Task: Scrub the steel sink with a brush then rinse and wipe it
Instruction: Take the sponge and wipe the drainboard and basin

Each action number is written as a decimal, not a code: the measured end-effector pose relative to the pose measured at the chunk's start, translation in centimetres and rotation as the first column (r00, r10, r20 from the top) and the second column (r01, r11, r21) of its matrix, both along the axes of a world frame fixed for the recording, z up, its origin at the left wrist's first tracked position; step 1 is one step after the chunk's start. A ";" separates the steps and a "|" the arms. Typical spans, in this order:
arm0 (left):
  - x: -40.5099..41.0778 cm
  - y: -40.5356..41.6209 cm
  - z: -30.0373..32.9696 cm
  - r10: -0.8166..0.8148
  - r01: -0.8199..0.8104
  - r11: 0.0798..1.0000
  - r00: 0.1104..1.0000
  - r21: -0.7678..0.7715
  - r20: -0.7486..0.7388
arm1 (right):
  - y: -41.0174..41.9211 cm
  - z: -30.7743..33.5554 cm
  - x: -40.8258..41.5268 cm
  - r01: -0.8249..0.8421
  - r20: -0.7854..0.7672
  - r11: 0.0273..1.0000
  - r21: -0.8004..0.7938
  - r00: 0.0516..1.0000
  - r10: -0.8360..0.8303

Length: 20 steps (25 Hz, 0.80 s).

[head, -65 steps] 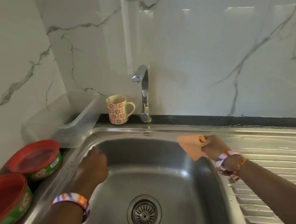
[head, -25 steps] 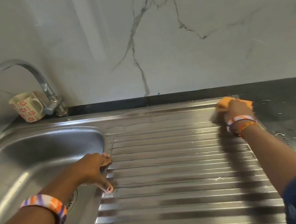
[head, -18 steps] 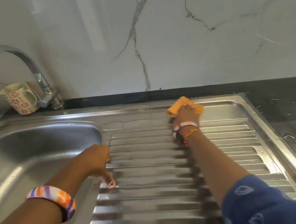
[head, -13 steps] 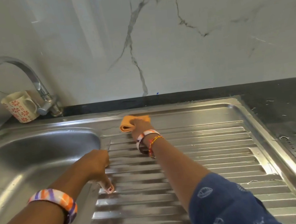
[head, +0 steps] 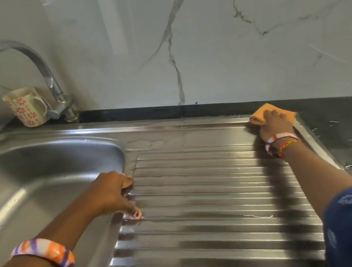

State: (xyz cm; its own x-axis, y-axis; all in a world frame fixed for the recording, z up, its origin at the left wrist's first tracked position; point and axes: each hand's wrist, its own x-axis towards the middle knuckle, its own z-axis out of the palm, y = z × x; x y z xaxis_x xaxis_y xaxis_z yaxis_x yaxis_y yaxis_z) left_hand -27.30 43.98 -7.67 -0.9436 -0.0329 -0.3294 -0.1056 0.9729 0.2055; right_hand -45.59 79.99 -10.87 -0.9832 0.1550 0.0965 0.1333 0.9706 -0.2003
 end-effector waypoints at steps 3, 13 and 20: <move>0.2 -0.3 -0.4 0.021 -0.021 0.998 1.000 0.058 -0.003 | -3.9 -0.8 -1.1 -0.071 -0.023 0.995 0.067 0.997 0.073; 0.7 -0.9 -0.8 0.095 -0.097 0.956 0.995 0.277 0.021 | -21.3 0.0 -1.4 -0.516 0.022 0.855 0.049 0.856 0.516; -0.1 -0.3 0.0 -0.041 0.041 0.993 0.999 0.115 0.002 | -27.6 1.8 0.6 -0.687 0.099 0.699 -0.197 0.696 0.711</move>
State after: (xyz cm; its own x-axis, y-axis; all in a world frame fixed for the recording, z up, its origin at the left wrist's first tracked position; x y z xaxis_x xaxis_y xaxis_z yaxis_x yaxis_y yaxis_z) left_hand -27.38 43.73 -7.69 -0.9420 0.0439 -0.3328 -0.0674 0.9464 0.3158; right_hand -45.01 52.39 -9.07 -0.8108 -0.5843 -0.0336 -0.5321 0.7598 -0.3737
